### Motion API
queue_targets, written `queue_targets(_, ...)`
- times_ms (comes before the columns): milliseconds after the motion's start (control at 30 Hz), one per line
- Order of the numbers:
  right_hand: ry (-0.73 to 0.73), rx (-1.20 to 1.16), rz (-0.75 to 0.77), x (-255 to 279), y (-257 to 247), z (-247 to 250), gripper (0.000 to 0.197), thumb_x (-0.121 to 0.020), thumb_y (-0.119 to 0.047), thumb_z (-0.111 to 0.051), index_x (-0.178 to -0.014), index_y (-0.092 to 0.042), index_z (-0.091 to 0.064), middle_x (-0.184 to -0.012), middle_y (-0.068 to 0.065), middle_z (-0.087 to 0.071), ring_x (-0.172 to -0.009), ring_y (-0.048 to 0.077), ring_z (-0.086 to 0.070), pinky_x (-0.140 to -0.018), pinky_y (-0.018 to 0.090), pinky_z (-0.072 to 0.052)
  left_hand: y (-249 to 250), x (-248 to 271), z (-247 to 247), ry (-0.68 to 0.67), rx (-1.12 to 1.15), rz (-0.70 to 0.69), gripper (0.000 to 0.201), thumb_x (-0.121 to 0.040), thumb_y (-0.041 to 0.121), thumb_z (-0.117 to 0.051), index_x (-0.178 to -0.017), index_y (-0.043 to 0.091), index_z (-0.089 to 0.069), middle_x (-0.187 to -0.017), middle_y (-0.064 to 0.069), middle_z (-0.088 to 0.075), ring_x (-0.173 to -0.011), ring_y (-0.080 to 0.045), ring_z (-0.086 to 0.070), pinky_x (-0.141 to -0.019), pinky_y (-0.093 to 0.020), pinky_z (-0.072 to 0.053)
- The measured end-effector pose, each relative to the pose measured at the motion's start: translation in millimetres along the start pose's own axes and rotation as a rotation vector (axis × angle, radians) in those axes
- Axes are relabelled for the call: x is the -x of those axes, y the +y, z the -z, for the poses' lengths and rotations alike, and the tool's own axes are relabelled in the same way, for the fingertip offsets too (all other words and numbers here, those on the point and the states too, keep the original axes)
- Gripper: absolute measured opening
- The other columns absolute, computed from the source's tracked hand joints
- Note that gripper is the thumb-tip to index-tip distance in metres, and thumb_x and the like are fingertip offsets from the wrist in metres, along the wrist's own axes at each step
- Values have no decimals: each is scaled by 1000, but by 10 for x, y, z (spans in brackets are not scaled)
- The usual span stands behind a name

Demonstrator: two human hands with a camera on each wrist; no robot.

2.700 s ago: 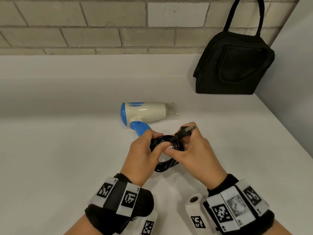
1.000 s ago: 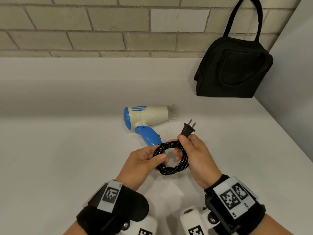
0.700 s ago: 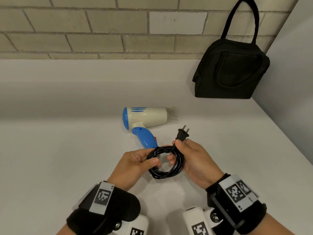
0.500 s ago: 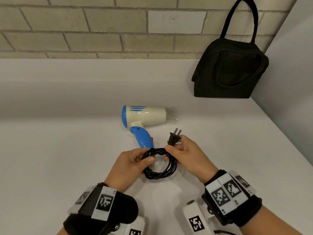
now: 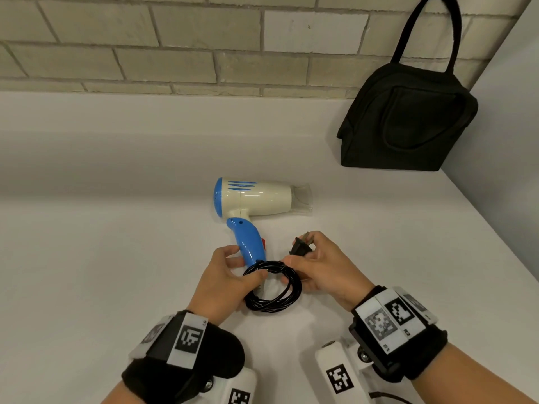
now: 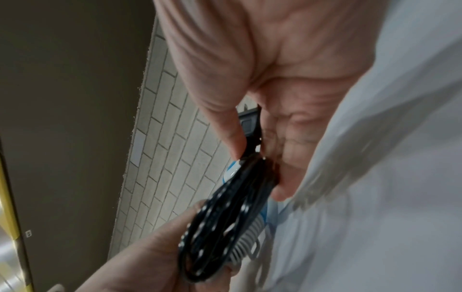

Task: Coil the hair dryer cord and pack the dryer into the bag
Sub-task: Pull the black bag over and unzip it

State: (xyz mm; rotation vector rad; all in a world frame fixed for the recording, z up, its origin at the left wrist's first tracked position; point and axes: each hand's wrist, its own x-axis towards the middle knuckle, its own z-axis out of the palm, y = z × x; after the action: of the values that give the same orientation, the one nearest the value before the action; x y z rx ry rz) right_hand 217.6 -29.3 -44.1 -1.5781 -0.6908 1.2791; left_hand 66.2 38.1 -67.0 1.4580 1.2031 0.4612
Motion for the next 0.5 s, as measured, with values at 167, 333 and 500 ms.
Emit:
queue_targets(167,-31,5,9,-14,-65,-32,28,-85,-3,-57,-102,-9,-37,-76,11,-58,-44,8,-61,-43,21,-52,74,-59,-8,-152,78,93,44,-65,34,-75,-99,11,-60,-92,-14,-70,-77,-22,-64,-75,-33,-51)
queue_targets(333,-12,462,104,-68,-221,161,59,-72,-30,-73,-116,-28,-34,-110,5,-57,-96,18,-60,-85,32,-50,31,-74,71,-125,-74,-1,9,-80,19,-66,-87,21,-61,-72,1,-68,-65,-10,-61,-58,-21,-40)
queue_targets(500,331,787,335,-328,-933,914,57,-81,-31,-63,-130,-15,-37,-135,9,-43,-122,21,-43,-99,32,-37,43,-98,214,-144,-174,80,20,-76,18,-71,-87,22,-55,-83,1,-65,-82,-17,-59,-67,-25,-39)
